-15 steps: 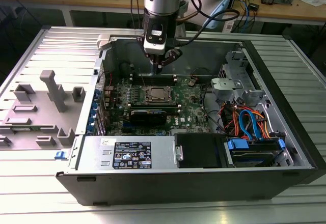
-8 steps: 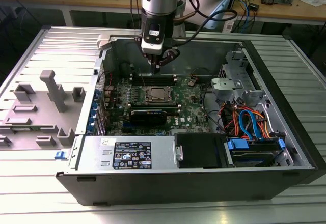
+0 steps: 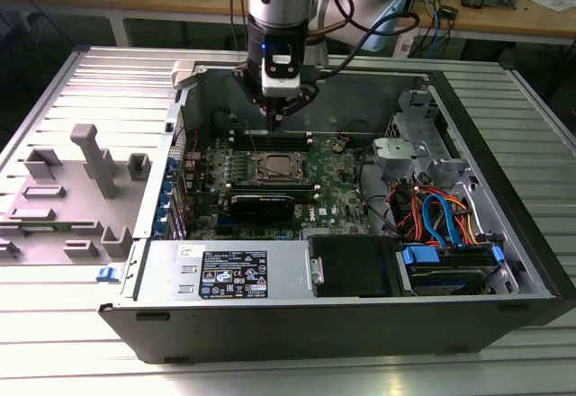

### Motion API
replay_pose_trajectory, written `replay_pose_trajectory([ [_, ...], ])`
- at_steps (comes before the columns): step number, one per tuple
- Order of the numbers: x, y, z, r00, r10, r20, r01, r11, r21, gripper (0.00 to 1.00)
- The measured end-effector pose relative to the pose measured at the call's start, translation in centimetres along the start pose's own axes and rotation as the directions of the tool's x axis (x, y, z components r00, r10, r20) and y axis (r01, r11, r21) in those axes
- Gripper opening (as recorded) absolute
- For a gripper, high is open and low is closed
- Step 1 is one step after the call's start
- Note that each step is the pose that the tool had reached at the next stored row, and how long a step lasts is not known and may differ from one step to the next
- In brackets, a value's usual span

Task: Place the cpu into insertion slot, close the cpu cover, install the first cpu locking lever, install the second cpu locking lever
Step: 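Install the first cpu locking lever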

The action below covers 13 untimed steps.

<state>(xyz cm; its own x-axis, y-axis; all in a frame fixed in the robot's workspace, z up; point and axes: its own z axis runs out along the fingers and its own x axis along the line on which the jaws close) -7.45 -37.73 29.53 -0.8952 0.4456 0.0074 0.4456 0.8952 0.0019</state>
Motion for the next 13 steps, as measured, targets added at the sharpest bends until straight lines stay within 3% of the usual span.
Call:
replay_pose_trajectory([
  [5,0.00,-0.02,0.03,0.9940,-0.109,-0.0002,0.109,0.9940,0.0005,0.11],
  [10,0.01,-0.06,0.04,0.9881,-0.154,-0.0004,0.154,0.9881,0.0011,0.11],
  [13,0.21,-0.24,0.08,0.9878,-0.156,-0.0006,0.156,0.9878,0.0001,0.11],
])
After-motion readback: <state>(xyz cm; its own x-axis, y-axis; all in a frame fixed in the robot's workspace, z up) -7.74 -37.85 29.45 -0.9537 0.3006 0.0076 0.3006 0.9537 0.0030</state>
